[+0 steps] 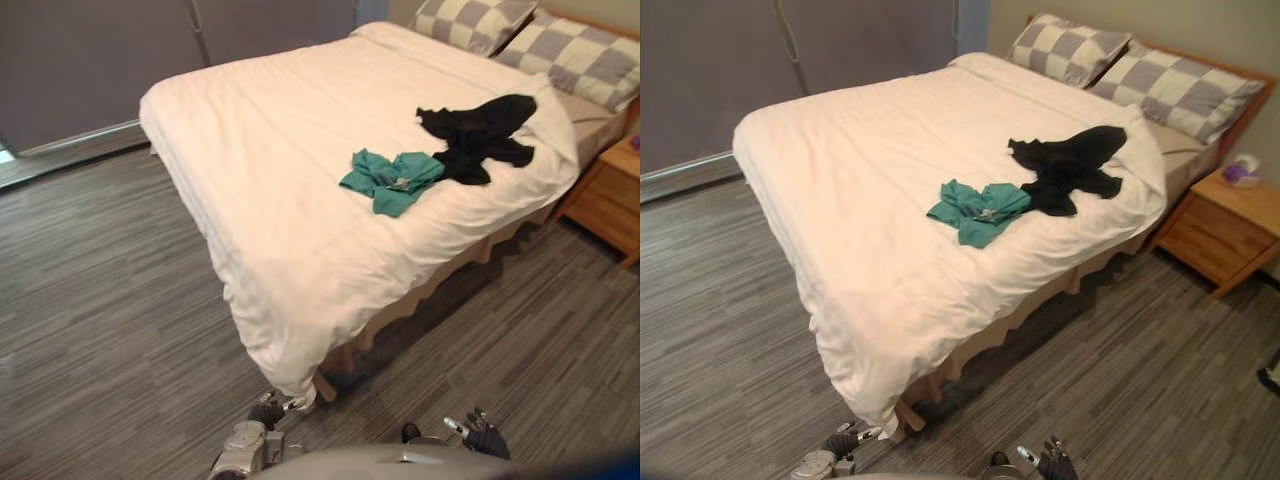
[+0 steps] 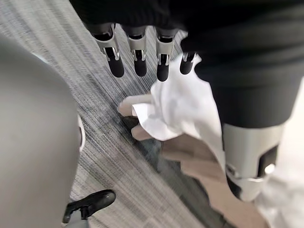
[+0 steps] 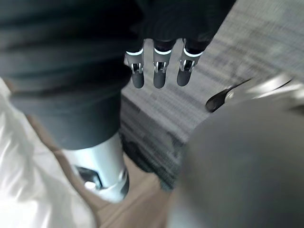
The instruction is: Tidy the bed and pick cloth on bed and put in laundry
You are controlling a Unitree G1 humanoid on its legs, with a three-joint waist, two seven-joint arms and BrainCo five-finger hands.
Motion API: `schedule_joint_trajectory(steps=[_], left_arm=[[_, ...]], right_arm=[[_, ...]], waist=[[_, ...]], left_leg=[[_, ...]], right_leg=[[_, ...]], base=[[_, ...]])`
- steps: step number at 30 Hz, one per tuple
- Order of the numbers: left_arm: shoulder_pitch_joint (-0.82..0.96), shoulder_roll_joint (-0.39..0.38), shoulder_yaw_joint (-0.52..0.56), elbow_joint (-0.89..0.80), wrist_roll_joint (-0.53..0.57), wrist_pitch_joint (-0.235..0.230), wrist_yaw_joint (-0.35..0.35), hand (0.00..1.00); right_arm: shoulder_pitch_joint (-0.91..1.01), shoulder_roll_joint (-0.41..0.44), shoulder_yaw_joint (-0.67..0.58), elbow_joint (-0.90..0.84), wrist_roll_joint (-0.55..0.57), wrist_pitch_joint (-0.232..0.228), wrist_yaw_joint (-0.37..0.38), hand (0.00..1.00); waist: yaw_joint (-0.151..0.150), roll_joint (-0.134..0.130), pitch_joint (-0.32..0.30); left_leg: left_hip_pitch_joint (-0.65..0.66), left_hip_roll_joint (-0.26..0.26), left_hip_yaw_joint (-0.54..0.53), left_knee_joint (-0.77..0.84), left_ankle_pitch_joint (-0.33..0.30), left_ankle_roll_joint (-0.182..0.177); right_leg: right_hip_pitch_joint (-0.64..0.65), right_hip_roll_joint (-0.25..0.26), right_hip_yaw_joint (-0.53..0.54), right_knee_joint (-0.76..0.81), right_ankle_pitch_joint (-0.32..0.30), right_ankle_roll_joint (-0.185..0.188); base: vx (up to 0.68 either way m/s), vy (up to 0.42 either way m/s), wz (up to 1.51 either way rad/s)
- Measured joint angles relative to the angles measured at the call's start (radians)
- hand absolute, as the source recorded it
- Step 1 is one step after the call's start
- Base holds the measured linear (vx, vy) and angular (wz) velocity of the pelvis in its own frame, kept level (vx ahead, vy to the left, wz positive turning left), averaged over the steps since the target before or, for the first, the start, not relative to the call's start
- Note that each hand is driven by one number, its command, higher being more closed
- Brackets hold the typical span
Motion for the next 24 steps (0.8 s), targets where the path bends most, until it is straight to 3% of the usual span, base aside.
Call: schedule_joint_trajectory(steps=[3,4,5,7,8,9,10,11,12,13,14,15,16,19,22,24], left_arm=[[-0.008,-0.019,0.0,0.0,0.037,0.022,-0.012,0.0],[-0.015,-0.024,-0.003,0.0,0.055,0.027,-0.012,0.0],[-0.023,-0.029,-0.021,0.0,0.062,0.038,-0.012,0.0],[-0.028,-0.029,-0.054,-0.004,0.062,0.048,-0.01,0.0],[-0.032,-0.015,-0.089,-0.006,0.061,0.054,-0.003,0.0],[-0.039,-0.007,-0.088,-0.006,0.061,0.053,-0.003,0.0],[-0.059,-0.005,-0.098,0.002,0.061,0.055,0.002,0.0],[-0.047,-0.007,-0.108,0.006,0.061,0.055,0.008,0.0],[-0.039,-0.015,-0.113,-0.003,0.05,0.039,0.015,0.0],[-0.052,-0.002,-0.126,-0.004,0.052,0.04,0.019,0.0],[-0.057,0.017,-0.153,0.003,0.05,0.039,0.021,0.0],[-0.069,0.03,-0.152,0.004,0.048,0.032,0.029,0.0],[-0.07,0.028,-0.154,0.004,0.048,0.031,0.031,0.0],[-0.072,0.011,-0.198,0.015,0.031,0.006,0.032,0.0],[-0.072,-0.01,-0.234,0.013,0.019,-0.054,0.032,0.0],[-0.07,-0.014,-0.234,0.013,0.008,-0.076,0.031,0.0]], right_arm=[[-0.017,-0.023,0.036,0.014,0.03,0.024,-0.018,0.0],[-0.044,-0.046,0.051,0.027,0.036,0.031,-0.023,0.0],[-0.088,-0.066,0.066,0.047,0.043,0.041,-0.034,0.0],[-0.136,-0.077,0.063,0.05,0.054,0.054,-0.043,0.0],[-0.138,-0.073,0.068,0.061,0.076,0.059,-0.044,0.0],[-0.141,-0.07,0.08,0.061,0.08,0.06,-0.044,0.0],[-0.143,-0.064,0.119,0.064,0.085,0.062,-0.041,0.0],[-0.162,-0.067,0.128,0.07,0.085,0.061,-0.038,0.0],[-0.196,-0.074,0.099,0.088,0.088,0.072,-0.037,0.0],[-0.199,-0.069,0.101,0.091,0.095,0.072,-0.037,0.0],[-0.195,-0.062,0.103,0.113,0.111,0.083,-0.036,0.0],[-0.188,-0.045,0.105,0.115,0.117,0.096,-0.036,0.0],[-0.19,-0.044,0.109,0.114,0.116,0.099,-0.035,0.0],[-0.172,-0.048,0.099,0.114,0.117,0.107,-0.029,0.0],[-0.152,-0.072,0.096,0.111,0.122,0.114,-0.03,0.0],[-0.152,-0.082,0.096,0.111,0.123,0.122,-0.036,0.0]], waist=[[-0.005,0.022,0.005],[-0.003,0.026,0.009],[0.017,0.075,0.021],[-0.001,0.08,0.036],[-0.011,0.074,0.045],[0.001,0.06,0.046],[0.002,0.054,0.047],[0.008,0.076,0.04],[0.024,0.081,0.039],[0.021,0.064,0.039],[0.011,0.047,0.04],[0.026,0.022,0.031],[0.029,0.031,0.03],[-0.007,0.047,0.036],[-0.005,0.069,0.046],[-0.001,0.07,0.061]], left_leg=[[0.025,0.009,0.031,-0.019,-0.003,-0.005],[0.024,-0.006,0.018,-0.031,-0.004,0.012],[0.026,0.007,0.05,-0.057,0.01,0.039],[0.044,0.01,0.098,-0.059,0.022,0.039],[0.072,-0.006,0.119,-0.032,0.022,0.04],[0.071,-0.019,0.108,-0.008,0.022,0.042],[0.036,-0.047,0.041,-0.001,-0.016,0.09],[0.014,-0.063,-0.018,-0.037,-0.019,0.095],[-0.016,-0.066,0.037,-0.083,0.068,0.1],[-0.016,-0.074,0.054,-0.078,0.076,0.105],[-0.023,-0.074,0.077,-0.074,0.07,0.103],[-0.059,-0.051,0.121,-0.033,0.077,0.093],[-0.069,-0.035,0.134,-0.023,0.079,0.089],[-0.083,-0.008,0.141,0.017,0.076,0.083],[-0.085,0.019,0.153,0.064,0.085,0.067],[-0.095,0.031,0.129,0.104,0.08,0.06]], right_leg=[[-0.016,0.012,-0.153,0.033,0.039,-0.037],[-0.036,0.027,-0.196,0.024,0.086,-0.078],[-0.063,0.042,-0.235,0.054,0.08,-0.098],[-0.137,-0.002,-0.361,0.418,-0.133,-0.12],[-0.144,-0.033,-0.434,0.582,-0.18,-0.156],[-0.152,-0.035,-0.441,0.588,-0.177,-0.158],[-0.136,-0.017,-0.416,0.514,-0.156,-0.142],[-0.114,0.029,-0.368,0.395,-0.13,-0.1],[-0.133,-0.024,-0.388,0.62,-0.24,-0.144],[-0.107,-0.054,-0.393,0.654,-0.269,-0.129],[-0.027,-0.078,-0.411,0.59,-0.288,-0.097],[0.018,-0.038,-0.416,0.395,-0.272,-0.042],[0.045,-0.016,-0.421,0.32,-0.252,-0.029],[0.119,0.027,-0.427,0.126,-0.207,-0.048],[0.138,0.048,-0.413,0.075,-0.175,-0.057],[0.136,0.057,-0.379,0.073,-0.173,-0.06]], base=[[0.03,-0.133,-0.49],[-0.02,-0.131,-1.03],[0.13,-0.178,-1.09],[0.53,-0.262,-0.75],[0.48,-0.284,-0.73],[0.14,-0.229,-1.1],[-0.19,-0.098,-1.09],[0.38,-0.034,-1.77],[0.72,0.007,-1.37],[1.11,0.033,-1.34],[0.49,-0.088,-1.16],[0.24,-0.137,-1.39],[-0.1,-0.207,-1.48],[-0.05,-0.147,-0.53],[-0.11,-0.098,-0.24],[-0.11,-0.078,-0.34]])
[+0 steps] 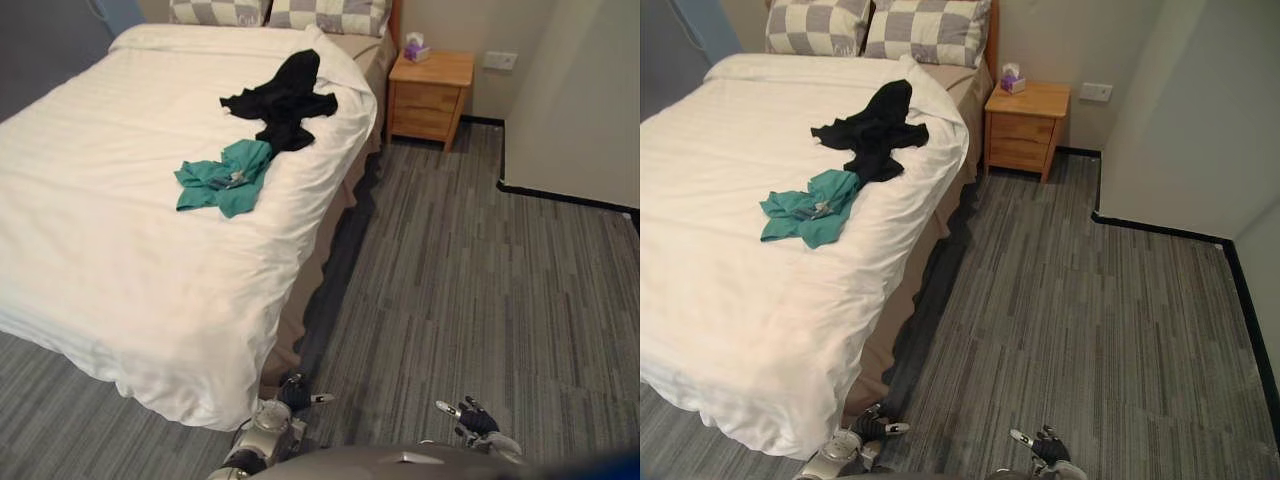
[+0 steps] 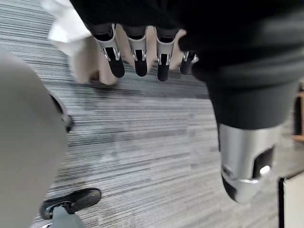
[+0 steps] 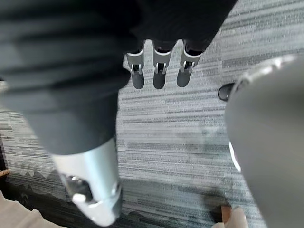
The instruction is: Tidy the bed and pick cloth on bed and put in laundry
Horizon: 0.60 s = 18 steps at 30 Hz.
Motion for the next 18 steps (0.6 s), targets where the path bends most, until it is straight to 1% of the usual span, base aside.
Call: schedule_joint_trajectory(steps=[2,4,6,7,8,10,11,12,14,16,18], left_arm=[[0.015,0.003,0.002,-0.011,-0.039,-0.019,0.0,0.0],[0.025,0.008,0.002,-0.011,-0.061,-0.024,0.0,0.0],[0.032,0.015,0.002,-0.009,-0.077,-0.023,-0.001,0.0],[0.035,0.018,0.001,-0.009,-0.077,-0.023,-0.002,0.0],[0.035,0.019,0.001,-0.008,-0.078,-0.02,-0.004,0.0],[0.034,0.02,0.0,-0.008,-0.078,-0.015,-0.007,0.0],[0.032,0.024,-0.001,-0.008,-0.078,-0.01,-0.007,0.0],[0.028,0.036,-0.001,-0.008,-0.078,-0.001,-0.007,0.0],[0.033,0.046,0.0,-0.006,-0.086,0.009,-0.005,0.0],[0.037,0.051,-0.001,0.003,-0.106,0.016,-0.002,0.0],[0.032,0.048,-0.001,0.024,-0.107,0.033,-0.002,0.0]], right_arm=[[-0.009,-0.008,-0.001,0.005,0.001,0.004,-0.007,0.0],[-0.019,-0.006,-0.001,0.009,0.002,0.005,-0.01,0.0],[-0.025,0.0,-0.002,0.01,0.016,0.004,-0.016,0.0],[-0.024,0.005,-0.007,0.009,0.031,0.002,-0.021,0.0],[-0.018,0.012,-0.025,0.006,0.036,0.002,-0.029,0.0],[-0.015,0.014,-0.044,0.005,0.048,0.003,-0.04,0.0],[-0.014,0.017,-0.047,0.006,0.06,0.003,-0.045,0.0],[-0.008,0.034,-0.064,0.005,0.079,0.001,-0.045,0.0],[0.0,0.039,-0.071,0.005,0.095,0.0,-0.044,0.0],[0.003,0.043,-0.074,0.005,0.1,0.0,-0.044,0.0],[0.005,0.045,-0.074,0.005,0.1,0.0,-0.044,0.0]], waist=[[0.002,0.015,0.005],[0.002,0.019,0.006],[0.002,0.019,0.006],[0.0,0.017,0.005],[-0.005,0.012,0.003],[-0.007,0.015,-0.002],[-0.007,0.011,0.0],[-0.006,-0.003,0.003],[-0.003,-0.009,0.0],[-0.005,-0.008,-0.008],[-0.009,-0.005,-0.021]], left_leg=[[-0.028,-0.007,-0.102,0.042,-0.001,0.0],[-0.03,-0.014,-0.152,0.043,-0.003,-0.003],[-0.025,-0.02,-0.211,0.044,-0.016,-0.023],[-0.02,-0.021,-0.223,0.037,-0.024,-0.032],[-0.006,-0.022,-0.222,0.001,-0.028,-0.031],[0.017,-0.025,-0.224,-0.076,-0.04,-0.029],[0.022,-0.027,-0.23,-0.103,-0.045,-0.027],[0.022,-0.037,-0.243,-0.115,-0.041,-0.024],[0.037,-0.044,-0.244,-0.124,-0.041,-0.023],[0.062,-0.058,-0.253,-0.152,-0.034,-0.019],[0.069,-0.07,-0.268,-0.173,-0.026,-0.016]], right_leg=[[-0.027,0.005,0.053,0.011,0.0,-0.001],[-0.05,0.008,0.097,0.017,-0.002,-0.001],[-0.073,0.014,0.149,0.017,-0.001,-0.001],[-0.079,0.016,0.161,0.015,0.006,0.003],[-0.083,0.014,0.162,0.006,0.018,0.006],[-0.087,0.02,0.156,-0.016,0.037,0.007],[-0.086,0.021,0.145,-0.027,0.049,0.008],[-0.076,0.015,0.13,-0.044,0.074,0.006],[-0.053,0.015,0.12,-0.07,0.088,0.005],[-0.024,0.009,0.113,-0.095,0.096,0.013],[-0.012,0.003,0.102,-0.111,0.101,0.019]], base=[[-0.11,-0.08,-0.5],[-0.08,-0.055,-0.68],[-0.06,-0.025,-0.83],[-0.03,0.02,-0.53],[-0.02,0.033,-0.28],[-0.01,0.06,0.03],[0.0,0.088,0.22],[0.01,0.063,0.19],[0.03,0.035,0.09],[0.06,0.036,0.12],[0.06,0.031,0.18]])
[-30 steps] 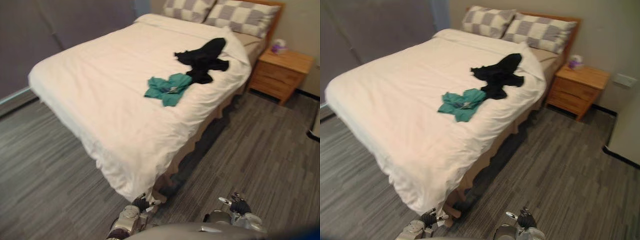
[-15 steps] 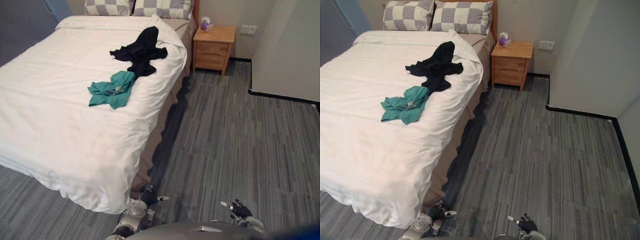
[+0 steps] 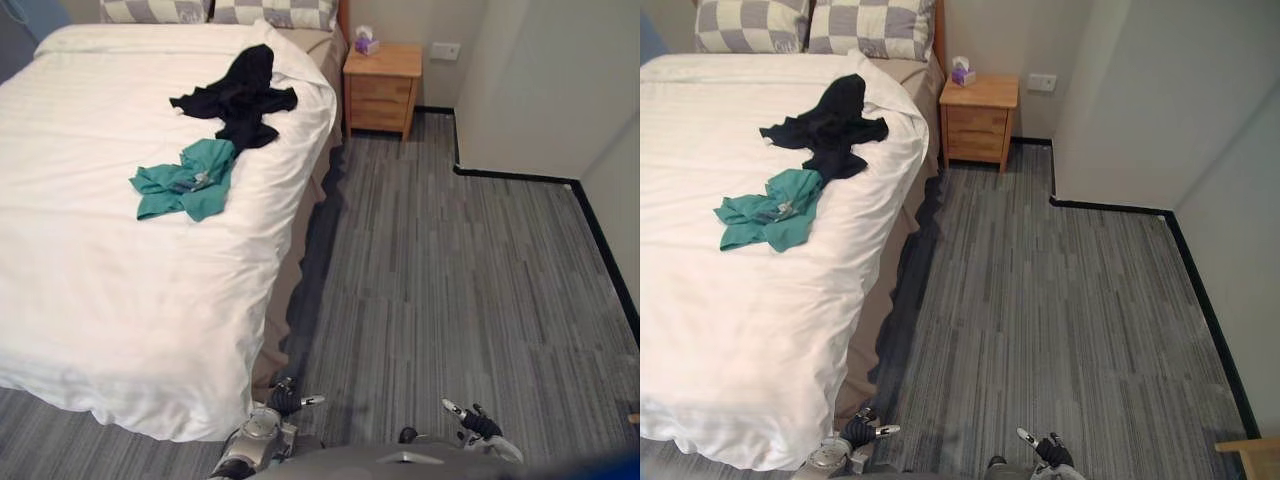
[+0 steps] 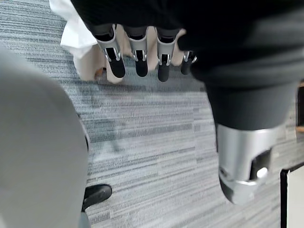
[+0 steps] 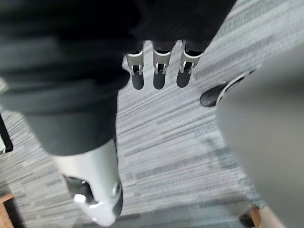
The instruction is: Tidy the bed and pick cloth on bed and put in laundry
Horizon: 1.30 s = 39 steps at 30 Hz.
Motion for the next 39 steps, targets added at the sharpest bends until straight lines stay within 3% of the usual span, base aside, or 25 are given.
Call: schedule_joint_trajectory(steps=[6,7,13,20,21,23,24,25,26,27,28,29,30,32,34,35,36,39], left_arm=[[-0.005,-0.003,0.004,0.006,-0.013,0.021,0.0,0.0],[-0.005,0.014,0.065,0.007,-0.011,0.037,0.0,0.0],[-0.007,0.014,0.078,0.006,-0.013,0.038,0.0,0.0],[-0.003,0.024,0.148,0.003,-0.088,0.106,0.001,0.0],[-0.003,0.025,0.179,-0.004,-0.091,0.125,0.002,0.0],[0.014,0.026,0.228,-0.025,-0.135,0.166,0.006,0.0],[0.024,0.035,0.271,-0.033,-0.155,0.188,0.006,0.0],[0.031,0.039,0.302,-0.037,-0.166,0.194,-0.003,0.0],[0.037,0.038,0.309,-0.038,-0.166,0.193,-0.007,0.0],[0.049,0.037,0.318,-0.037,-0.164,0.192,-0.017,0.0],[0.059,0.039,0.315,-0.036,-0.162,0.188,-0.022,0.0],[0.066,0.041,0.318,-0.036,-0.16,0.184,-0.023,0.0],[0.074,0.027,0.315,-0.037,-0.141,0.175,-0.034,0.0],[0.078,0.018,0.314,-0.037,-0.111,0.161,-0.049,0.0],[0.088,0.017,0.304,-0.035,-0.105,0.15,-0.064,0.0],[0.09,0.016,0.298,-0.036,-0.106,0.142,-0.066,0.0],[0.097,0.02,0.295,-0.034,-0.097,0.137,-0.067,0.0],[0.091,0.042,0.275,-0.033,-0.065,0.134,-0.065,0.0]], right_arm=[[-0.002,0.0,-0.002,0.008,-0.003,0.002,0.015,0.0],[-0.032,0.008,0.039,0.038,-0.003,0.032,0.042,0.0],[-0.04,0.007,0.038,0.038,-0.004,0.038,0.047,0.0],[-0.061,-0.015,-0.004,0.036,-0.082,0.139,0.129,0.0],[-0.071,-0.018,-0.005,0.036,-0.095,0.154,0.145,0.0],[-0.08,-0.024,-0.001,0.036,-0.121,0.177,0.177,0.0],[-0.087,-0.028,-0.001,0.036,-0.127,0.186,0.198,0.0],[-0.079,-0.041,-0.002,0.034,-0.14,0.182,0.202,0.0],[-0.069,-0.047,-0.004,0.023,-0.14,0.177,0.199,0.0],[-0.059,-0.062,-0.001,0.015,-0.144,0.177,0.195,0.0],[-0.051,-0.059,-0.003,0.003,-0.15,0.178,0.194,0.0],[-0.046,-0.062,-0.005,-0.008,-0.151,0.177,0.194,0.0],[-0.047,-0.071,-0.008,-0.021,-0.158,0.176,0.194,0.0],[-0.061,-0.069,-0.03,-0.021,-0.16,0.176,0.194,0.0],[-0.063,-0.065,-0.039,-0.021,-0.161,0.172,0.195,0.0],[-0.057,-0.056,-0.039,-0.02,-0.165,0.168,0.194,0.0],[-0.053,-0.039,-0.039,-0.02,-0.187,0.163,0.193,0.0],[-0.043,-0.028,-0.042,-0.006,-0.201,0.154,0.189,0.0]], waist=[[0.007,-0.002,-0.001],[0.005,-0.065,0.01],[0.005,-0.066,0.009],[0.006,-0.073,0.009],[0.008,-0.074,0.011],[0.015,-0.042,0.02],[0.013,-0.033,0.023],[0.008,-0.023,0.029],[0.011,-0.015,0.033],[0.011,-0.01,0.038],[0.016,-0.031,0.048],[0.019,-0.026,0.048],[0.015,-0.008,0.057],[0.022,-0.001,0.063],[0.029,0.002,0.062],[0.036,0.003,0.06],[0.038,-0.018,0.056],[0.038,-0.05,0.032]], left_leg=[[0.028,-0.011,-0.004,-0.047,0.016,-0.002],[0.064,-0.059,-0.004,-0.114,0.043,0.025],[0.064,-0.059,-0.004,-0.115,0.043,0.025],[0.058,-0.048,0.023,-0.107,0.033,0.019],[0.034,-0.031,0.051,-0.046,-0.007,0.01],[-0.05,0.039,0.087,0.165,-0.108,-0.056],[-0.155,0.107,0.095,0.399,-0.125,-0.079],[-0.241,0.154,0.075,0.588,-0.091,-0.102],[-0.265,0.166,0.06,0.651,-0.064,-0.103],[-0.291,0.177,0.039,0.738,0.005,-0.102],[-0.316,0.165,0.036,0.792,0.032,-0.093],[-0.322,0.151,0.035,0.764,-0.015,-0.091],[-0.332,0.127,0.037,0.661,-0.074,-0.07],[-0.34,0.073,0.059,0.449,-0.071,-0.053],[-0.332,0.04,0.049,0.248,-0.002,-0.054],[-0.318,0.041,0.05,0.211,0.074,-0.028],[-0.313,0.019,0.06,0.222,0.064,0.021],[-0.345,-0.015,0.086,0.327,-0.06,0.052]], right_leg=[[0.024,0.003,-0.016,-0.034,0.021,0.002],[0.031,-0.033,-0.028,-0.05,0.045,0.013],[0.031,-0.033,-0.028,-0.05,0.045,0.013],[0.018,-0.032,-0.013,-0.048,0.044,0.013],[0.011,-0.026,0.009,-0.045,0.042,0.011],[0.002,0.008,0.002,-0.02,-0.012,-0.051],[-0.045,0.023,0.004,0.074,-0.044,-0.039],[-0.075,0.032,0.004,0.145,-0.091,-0.04],[-0.073,0.036,0.006,0.169,-0.111,-0.043],[-0.062,0.029,0.026,0.195,-0.137,-0.061],[-0.043,0.012,0.044,0.202,-0.149,-0.06],[-0.04,0.006,0.057,0.208,-0.153,-0.063],[-0.04,-0.004,0.065,0.209,-0.155,-0.064],[-0.035,-0.029,0.085,0.202,-0.157,-0.063],[-0.016,-0.041,0.097,0.172,-0.173,-0.046],[0.0,-0.042,0.118,0.167,-0.192,-0.033],[0.015,-0.062,0.133,0.16,-0.21,-0.015],[0.018,-0.112,0.134,0.166,-0.229,0.01]], base=[[0.04,0.008,0.04],[0.0,0.0,0.0],[0.0,0.0,0.0],[0.0,-0.004,-0.08],[0.02,-0.033,-0.46],[0.03,-0.085,-0.61],[-0.06,-0.127,-0.43],[-0.09,-0.128,-0.24],[-0.07,-0.152,-0.15],[-0.04,-0.144,-0.24],[-0.05,-0.132,-0.26],[-0.16,-0.099,-0.22],[-0.29,-0.037,-0.2],[-0.37,0.012,-0.28],[-0.25,0.042,-0.35],[0.06,0.152,-0.38],[0.21,0.175,-0.31],[0.37,0.213,-0.17]])
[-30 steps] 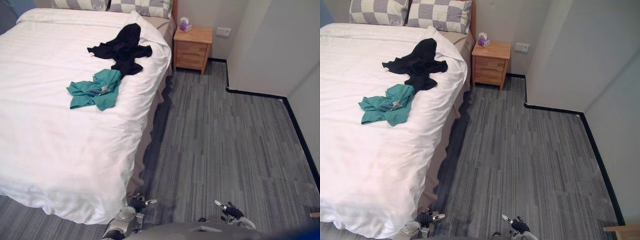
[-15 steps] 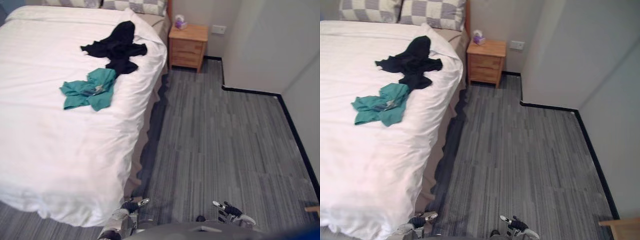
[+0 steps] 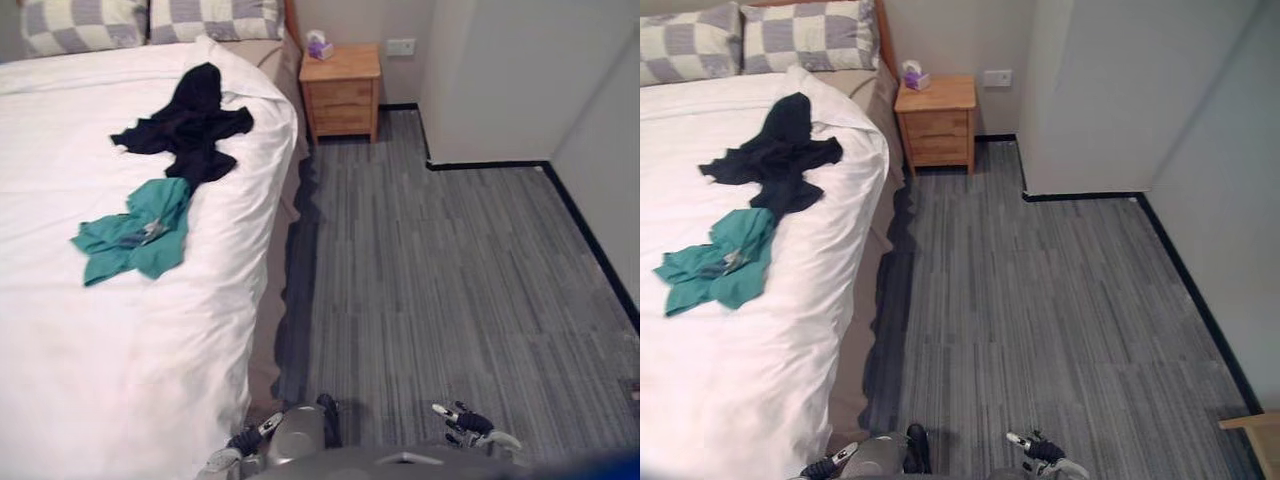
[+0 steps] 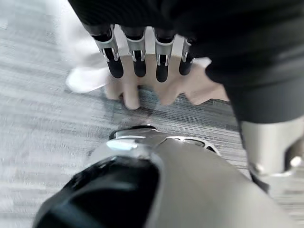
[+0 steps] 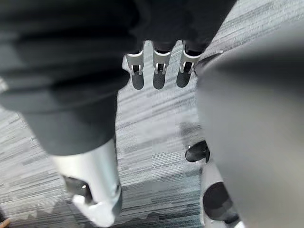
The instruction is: Tidy the bed and pick cloth on bed and put in laundry
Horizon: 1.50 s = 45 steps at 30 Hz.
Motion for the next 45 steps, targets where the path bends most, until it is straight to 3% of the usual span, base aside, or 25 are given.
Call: schedule_joint_trajectory(steps=[1,3,6,8,10,12,14,15,16,17,18,19,22,25,26,28,30,32,34,35,36,37,40,43,45], left_arm=[[-0.002,0.001,-0.002,0.001,0.002,0.001,0.002,0.0],[-0.006,0.014,-0.046,0.021,0.039,0.006,0.002,0.0],[-0.025,0.048,-0.123,0.042,0.071,0.013,-0.016,0.0],[-0.018,0.063,-0.179,0.045,0.073,0.018,-0.022,0.0],[-0.032,0.064,-0.239,0.044,0.056,0.03,-0.02,0.0],[-0.069,0.057,-0.259,0.043,0.026,0.035,-0.017,0.0],[-0.101,0.056,-0.274,0.042,0.02,0.034,-0.018,0.0],[-0.105,0.058,-0.273,0.04,0.021,0.031,-0.02,0.0],[-0.129,0.041,-0.271,0.044,0.022,0.022,-0.014,0.0],[-0.136,0.019,-0.273,0.04,0.022,0.018,-0.016,0.0],[-0.146,-0.002,-0.272,0.039,0.022,0.006,-0.016,0.0],[-0.155,-0.018,-0.271,0.042,0.023,0.002,-0.014,0.0],[-0.146,-0.033,-0.27,0.043,0.028,0.006,0.003,0.0],[-0.13,-0.056,-0.193,0.039,-0.006,-0.003,0.056,0.0],[-0.123,-0.057,-0.144,0.033,-0.026,-0.032,0.078,0.0],[-0.118,-0.048,-0.135,0.007,-0.025,-0.05,0.097,0.0],[-0.11,-0.049,-0.115,-0.005,-0.026,-0.077,0.095,0.0],[-0.108,-0.056,-0.113,-0.011,-0.036,-0.098,0.093,0.0],[-0.107,-0.059,-0.112,-0.021,-0.045,-0.108,0.085,0.0],[-0.107,-0.059,-0.111,-0.023,-0.045,-0.108,0.082,0.0],[-0.099,-0.06,-0.109,-0.022,-0.046,-0.107,0.072,0.0],[-0.102,-0.06,-0.099,-0.017,-0.05,-0.107,0.061,0.0],[-0.108,-0.039,-0.098,-0.005,-0.052,-0.096,0.042,0.0],[-0.108,-0.027,-0.121,-0.001,-0.048,-0.075,0.042,0.0],[-0.105,-0.027,-0.151,0.002,-0.037,-0.059,0.022,0.0]], right_arm=[[0.003,0.0,-0.006,0.007,-0.003,-0.003,-0.004,0.0],[0.002,0.008,-0.041,0.0,-0.014,-0.037,-0.04,0.0],[-0.011,0.009,-0.04,-0.018,0.017,-0.062,-0.076,0.0],[-0.02,0.008,-0.034,-0.017,0.023,-0.065,-0.095,0.0],[-0.04,0.004,-0.031,-0.018,0.024,-0.077,-0.104,0.0],[-0.044,0.006,-0.023,-0.041,0.033,-0.093,-0.097,0.0],[-0.051,0.007,0.007,-0.052,0.045,-0.094,-0.089,0.0],[-0.04,0.008,0.016,-0.052,0.047,-0.09,-0.084,0.0],[-0.028,0.005,0.013,-0.023,0.052,-0.085,-0.081,0.0],[-0.032,-0.009,-0.006,-0.014,0.061,-0.082,-0.082,0.0],[-0.042,-0.014,-0.016,-0.01,0.061,-0.079,-0.082,0.0],[-0.042,-0.011,-0.03,-0.008,0.062,-0.077,-0.081,0.0],[-0.034,-0.009,-0.034,-0.005,0.062,-0.068,-0.078,0.0],[-0.017,-0.011,-0.03,-0.015,0.041,-0.054,-0.072,0.0],[-0.016,-0.016,-0.028,-0.015,0.041,-0.053,-0.074,0.0],[-0.008,-0.015,-0.022,-0.008,0.04,-0.05,-0.074,0.0],[-0.007,-0.017,-0.023,0.0,0.017,-0.042,-0.074,0.0],[-0.016,-0.018,-0.024,0.0,0.001,-0.034,-0.073,0.0],[-0.036,-0.009,-0.024,0.01,0.002,-0.029,-0.072,0.0],[-0.038,-0.004,-0.028,0.016,0.002,-0.029,-0.072,0.0],[-0.035,-0.004,-0.029,0.021,0.002,-0.03,-0.071,0.0],[-0.033,0.0,-0.027,0.023,0.001,-0.031,-0.073,0.0],[-0.039,0.052,-0.005,0.024,0.001,-0.031,-0.074,0.0],[-0.035,0.06,-0.003,0.024,0.002,-0.023,-0.081,0.0],[-0.024,0.056,-0.006,0.02,0.006,-0.025,-0.085,0.0]], waist=[[0.003,-0.003,-0.004],[-0.005,-0.004,-0.017],[-0.018,-0.016,-0.007],[-0.027,-0.016,-0.008],[-0.034,0.009,0.004],[-0.038,0.026,0.015],[-0.064,0.026,0.019],[-0.079,0.006,0.022],[-0.093,0.003,0.039],[-0.085,0.031,0.045],[-0.083,0.05,0.053],[-0.088,0.053,0.058],[-0.088,0.058,0.056],[-0.089,0.071,0.058],[-0.081,0.08,0.07],[-0.074,0.07,0.072],[-0.055,0.056,0.072],[-0.055,0.052,0.072],[-0.055,0.04,0.074],[-0.055,0.036,0.072],[-0.05,0.042,0.069],[-0.029,0.039,0.065],[-0.014,-0.016,0.039],[-0.002,-0.019,0.018],[-0.009,0.003,0.004]], left_leg=[[0.004,-0.01,0.003,0.002,-0.018,0.01],[0.058,-0.047,0.01,-0.046,-0.043,0.025],[0.184,-0.079,0.006,-0.102,-0.069,0.052],[0.3,-0.078,-0.01,-0.168,-0.072,0.049],[0.428,-0.036,-0.011,-0.252,-0.073,0.003],[0.473,0.007,-0.012,-0.269,-0.083,-0.033],[0.509,0.03,-0.029,-0.274,-0.099,-0.061],[0.54,0.019,-0.043,-0.285,-0.11,-0.081],[0.601,0.021,-0.075,-0.294,-0.126,-0.103],[0.604,0.041,-0.078,-0.296,-0.119,-0.097],[0.604,0.046,-0.097,-0.283,-0.091,-0.096],[0.605,0.054,-0.108,-0.255,-0.071,-0.101],[0.588,0.099,-0.119,-0.116,-0.028,-0.121],[0.366,0.173,-0.212,0.371,0.193,-0.184],[0.214,0.227,-0.194,0.659,0.144,-0.148],[0.158,0.224,-0.168,0.705,0.093,-0.125],[0.097,0.203,-0.079,0.558,0.012,-0.094],[0.063,0.167,-0.038,0.387,-0.017,-0.086],[0.046,0.088,0.004,0.055,0.005,-0.09],[0.053,0.056,0.019,-0.112,0.069,-0.085],[0.066,0.033,0.022,-0.286,0.211,-0.064],[0.099,0.009,0.035,-0.331,0.306,0.016],[0.117,-0.04,0.059,-0.325,0.252,0.035],[0.141,-0.065,0.076,-0.278,0.159,0.053],[0.179,-0.087,0.065,-0.3,0.119,0.053]], right_leg=[[-0.003,-0.011,0.003,0.024,0.003,0.004],[-0.126,-0.049,0.0,0.32,0.007,0.013],[-0.291,-0.107,-0.021,0.764,0.076,0.012],[-0.339,-0.098,-0.073,0.889,0.039,0.001],[-0.417,-0.026,-0.165,0.836,-0.024,-0.042],[-0.494,0.046,-0.225,0.667,-0.02,-0.051],[-0.535,0.1,-0.23,0.401,0.08,-0.05],[-0.522,0.103,-0.201,0.224,0.176,-0.036],[-0.49,0.118,-0.181,0.194,0.329,-0.122],[-0.495,0.137,-0.182,0.221,0.297,-0.093],[-0.515,0.141,-0.176,0.286,0.236,-0.114],[-0.528,0.145,-0.177,0.348,0.178,-0.127],[-0.497,0.183,-0.184,0.387,0.099,-0.146],[-0.387,0.236,-0.188,0.32,0.053,-0.156],[-0.278,0.259,-0.19,0.249,0.04,-0.176],[-0.204,0.255,-0.187,0.197,0.039,-0.175],[-0.087,0.225,-0.173,0.12,0.047,-0.16],[-0.052,0.195,-0.16,0.089,0.044,-0.144],[-0.003,0.141,-0.157,0.047,0.048,-0.112],[0.015,0.121,-0.158,0.027,0.05,-0.095],[0.04,0.112,-0.158,0.002,0.044,-0.06],[0.071,0.098,-0.149,-0.011,0.03,-0.028],[0.09,0.037,-0.159,-0.033,0.073,0.036],[0.099,0.004,-0.16,0.02,0.099,0.064],[0.043,-0.028,-0.16,0.191,0.099,0.065]], base=[[0.44,0.262,-0.14],[0.44,0.25,0.0],[0.39,0.121,0.15],[0.26,-0.039,0.19],[-0.02,-0.16,0.07],[-0.22,-0.201,0.12],[-0.23,-0.177,0.41],[0.04,-0.247,0.67],[0.2,-0.232,0.44],[0.44,-0.231,0.13],[0.46,-0.136,-0.24],[0.42,-0.156,-0.15],[0.39,-0.156,-0.19],[0.41,-0.149,0.01],[0.37,-0.069,0.13],[0.33,-0.049,0.01],[0.4,0.011,-0.18],[0.18,0.096,-0.13],[-0.08,0.14,-0.09],[0.01,0.167,-0.08],[0.24,0.265,-0.19],[0.39,0.272,-0.15],[0.42,0.26,-0.03],[0.34,0.217,-0.11],[0.18,0.179,0.05]])
